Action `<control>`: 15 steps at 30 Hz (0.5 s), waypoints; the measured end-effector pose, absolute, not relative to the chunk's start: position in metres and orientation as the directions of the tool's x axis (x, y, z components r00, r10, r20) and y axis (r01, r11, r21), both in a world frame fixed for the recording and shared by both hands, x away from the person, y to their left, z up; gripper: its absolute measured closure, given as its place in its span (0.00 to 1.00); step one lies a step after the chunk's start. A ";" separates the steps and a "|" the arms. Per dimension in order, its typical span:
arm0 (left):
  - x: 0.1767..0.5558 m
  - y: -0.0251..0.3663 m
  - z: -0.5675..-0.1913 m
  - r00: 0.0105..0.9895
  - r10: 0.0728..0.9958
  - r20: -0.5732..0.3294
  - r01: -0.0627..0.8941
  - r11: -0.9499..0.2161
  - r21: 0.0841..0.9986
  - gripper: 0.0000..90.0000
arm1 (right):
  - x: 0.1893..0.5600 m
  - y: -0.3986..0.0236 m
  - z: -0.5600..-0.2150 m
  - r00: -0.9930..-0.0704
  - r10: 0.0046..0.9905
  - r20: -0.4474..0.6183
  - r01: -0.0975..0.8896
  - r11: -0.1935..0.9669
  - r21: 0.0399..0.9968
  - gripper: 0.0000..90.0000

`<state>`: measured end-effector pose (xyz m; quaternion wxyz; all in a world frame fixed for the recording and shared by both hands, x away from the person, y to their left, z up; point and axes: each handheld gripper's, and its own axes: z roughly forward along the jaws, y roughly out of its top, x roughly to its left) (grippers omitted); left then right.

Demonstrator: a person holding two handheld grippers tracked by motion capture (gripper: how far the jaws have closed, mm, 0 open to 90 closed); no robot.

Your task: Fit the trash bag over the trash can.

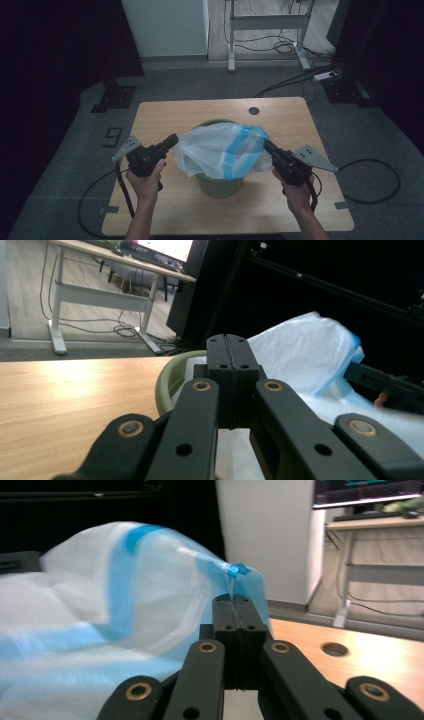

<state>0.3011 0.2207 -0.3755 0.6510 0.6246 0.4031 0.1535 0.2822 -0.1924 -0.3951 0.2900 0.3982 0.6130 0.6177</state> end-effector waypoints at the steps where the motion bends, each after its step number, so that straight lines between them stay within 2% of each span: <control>1: 0.299 0.223 -0.377 0.627 0.704 -0.335 0.302 0.177 0.937 1.00 | 0.283 -0.201 -0.397 -0.491 0.859 0.147 0.135 -0.092 0.987 0.99; 10: 0.285 0.230 -0.391 0.638 0.692 -0.338 0.304 0.177 0.936 1.00 | 0.269 -0.217 -0.402 -0.482 0.865 0.135 0.115 -0.091 0.989 0.99; 15: 0.274 0.224 -0.386 0.668 0.698 -0.257 0.267 0.098 0.959 1.00 | 0.262 -0.215 -0.407 -0.503 0.857 0.111 0.094 -0.073 0.993 0.99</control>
